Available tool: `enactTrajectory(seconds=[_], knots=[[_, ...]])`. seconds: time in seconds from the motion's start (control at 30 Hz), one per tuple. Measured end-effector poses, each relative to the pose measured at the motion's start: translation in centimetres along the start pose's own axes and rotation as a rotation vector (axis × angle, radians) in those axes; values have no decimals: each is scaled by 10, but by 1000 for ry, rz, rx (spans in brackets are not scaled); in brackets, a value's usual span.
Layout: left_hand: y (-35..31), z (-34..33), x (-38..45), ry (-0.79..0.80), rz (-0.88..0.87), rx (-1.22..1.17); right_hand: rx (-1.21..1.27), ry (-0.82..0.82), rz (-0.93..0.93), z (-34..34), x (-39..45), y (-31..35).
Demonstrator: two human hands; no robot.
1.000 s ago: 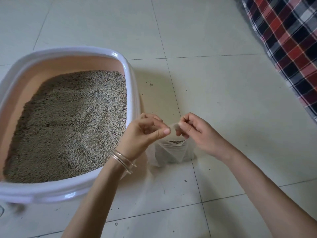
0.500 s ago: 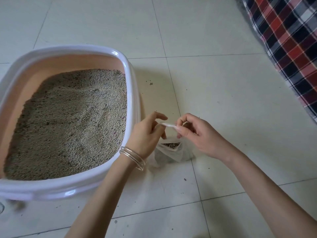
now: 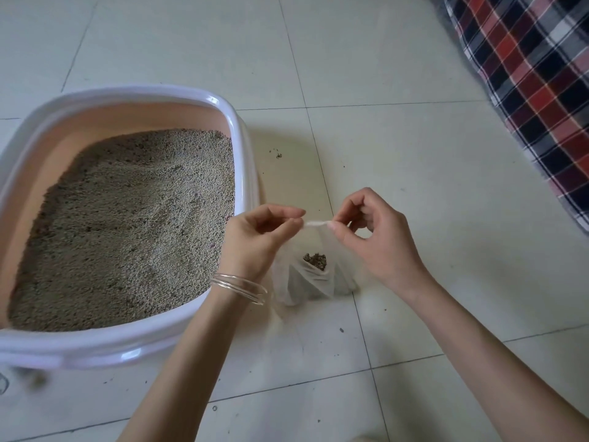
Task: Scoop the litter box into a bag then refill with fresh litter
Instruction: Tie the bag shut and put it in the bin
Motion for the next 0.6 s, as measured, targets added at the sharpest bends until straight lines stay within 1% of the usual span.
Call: enactTrajectory(seconds=[0.07, 0.17, 0.3, 0.37, 0.5, 0.6], knots=[[-5, 12, 2, -87, -118, 104, -39, -52, -22, 6, 3, -4], [-16, 32, 2, -234, -319, 366, -120, -113, -101, 18, 7, -21], [-19, 40, -1, -324, -502, 679, -275, -153, -154, 35, 4, -49], [-15, 41, -1, -348, -540, 767, -366, -170, -159, 45, 4, -61], [-9, 42, 4, -344, -544, 845, -506, -183, -188, 64, 0, -86], [-3, 34, 5, -314, -523, 902, -580, -180, -266, 72, -6, -106]])
Point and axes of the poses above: each hand's wrist, its own x-axis towards the middle knuckle, its own z-axis out of the back of the hand, y = z × x, the point moved 9 cm from there along x, towards the middle knuckle, and after that the axes turned 14 degrees about -y, right-handed, at the moved point
